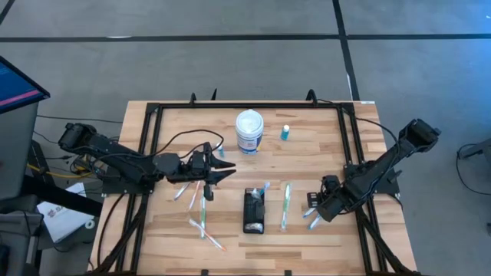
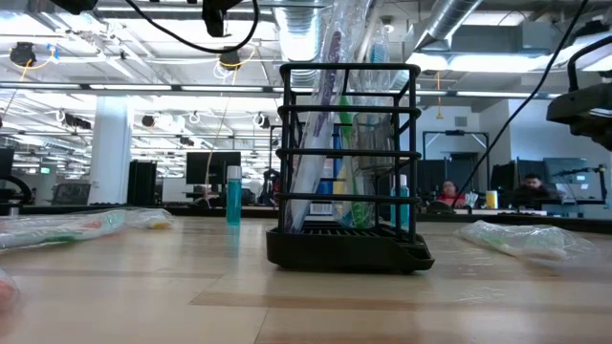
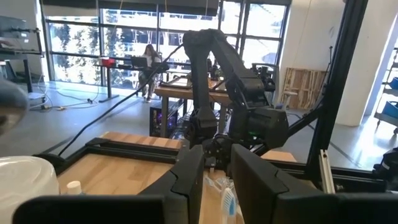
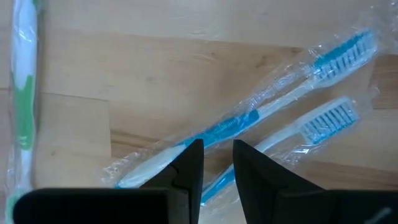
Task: Pick & Place toothbrushing station
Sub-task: Put the top blue toothbrush into the black mesh organizer
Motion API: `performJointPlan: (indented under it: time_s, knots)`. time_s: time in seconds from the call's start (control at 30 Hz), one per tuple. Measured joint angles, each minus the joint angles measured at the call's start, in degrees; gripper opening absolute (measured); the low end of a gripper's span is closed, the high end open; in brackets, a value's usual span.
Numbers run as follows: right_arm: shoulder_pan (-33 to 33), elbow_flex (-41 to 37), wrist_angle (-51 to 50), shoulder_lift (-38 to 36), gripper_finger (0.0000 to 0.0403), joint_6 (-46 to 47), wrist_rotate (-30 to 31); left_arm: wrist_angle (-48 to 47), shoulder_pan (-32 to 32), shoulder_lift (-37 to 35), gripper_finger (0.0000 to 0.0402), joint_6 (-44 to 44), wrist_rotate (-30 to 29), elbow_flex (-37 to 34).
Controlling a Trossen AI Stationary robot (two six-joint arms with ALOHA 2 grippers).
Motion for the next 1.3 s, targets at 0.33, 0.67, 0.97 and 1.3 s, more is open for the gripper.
performJointPlan:
  time_s: [0.33,0.67,0.97,1.3]
  knots:
    - [0.04,0.00,2.39,0.00,0.0080,-0.64,0.39,-0.25,0.00,0.00,0.0076,-0.02,0.00,0.00]
    - [-0.09,0.02,4.25,0.00,0.0159,-4.75,0.79,-0.25,0.00,0.01,0.0076,0.07,0.01,0.00]
    - [-1.99,0.01,4.48,0.76,0.0198,-8.88,-0.03,-0.23,0.00,0.00,0.0076,0.13,0.02,0.00]
    - [-2.72,0.02,4.88,0.76,0.0161,1.05,-0.22,-0.23,0.00,0.01,0.0076,0.15,0.01,0.00]
